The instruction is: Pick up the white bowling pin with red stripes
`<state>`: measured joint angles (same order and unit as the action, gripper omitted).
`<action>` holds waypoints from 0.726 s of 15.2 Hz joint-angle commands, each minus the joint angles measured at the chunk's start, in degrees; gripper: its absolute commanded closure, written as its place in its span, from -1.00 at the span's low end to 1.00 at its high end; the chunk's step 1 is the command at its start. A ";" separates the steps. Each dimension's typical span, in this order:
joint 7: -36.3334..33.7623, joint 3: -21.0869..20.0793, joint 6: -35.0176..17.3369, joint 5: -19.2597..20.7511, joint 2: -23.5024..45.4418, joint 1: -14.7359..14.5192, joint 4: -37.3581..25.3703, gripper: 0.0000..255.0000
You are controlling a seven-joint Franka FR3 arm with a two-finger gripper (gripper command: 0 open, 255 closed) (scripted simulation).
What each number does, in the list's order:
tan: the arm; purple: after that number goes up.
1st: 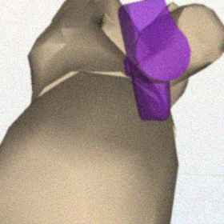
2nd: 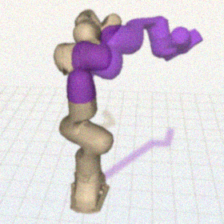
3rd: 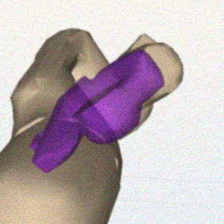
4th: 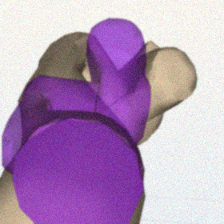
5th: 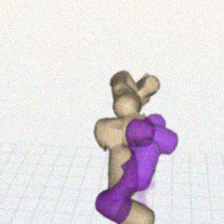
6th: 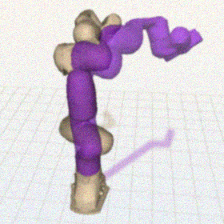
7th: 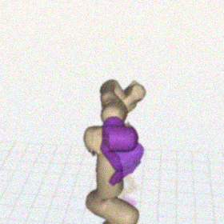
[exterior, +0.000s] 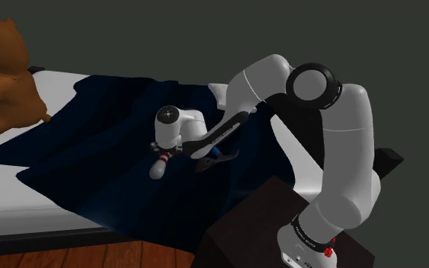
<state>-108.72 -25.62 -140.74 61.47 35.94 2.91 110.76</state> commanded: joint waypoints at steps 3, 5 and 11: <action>2.19 -1.42 1.02 -2.33 -2.52 1.13 0.78 1.00; 3.23 -2.11 1.59 -3.50 -3.72 1.64 1.10 1.00; 6.42 -4.15 3.37 -7.10 -7.22 3.14 1.78 1.00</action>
<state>-102.86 -29.38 -137.66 55.02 29.48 5.76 112.40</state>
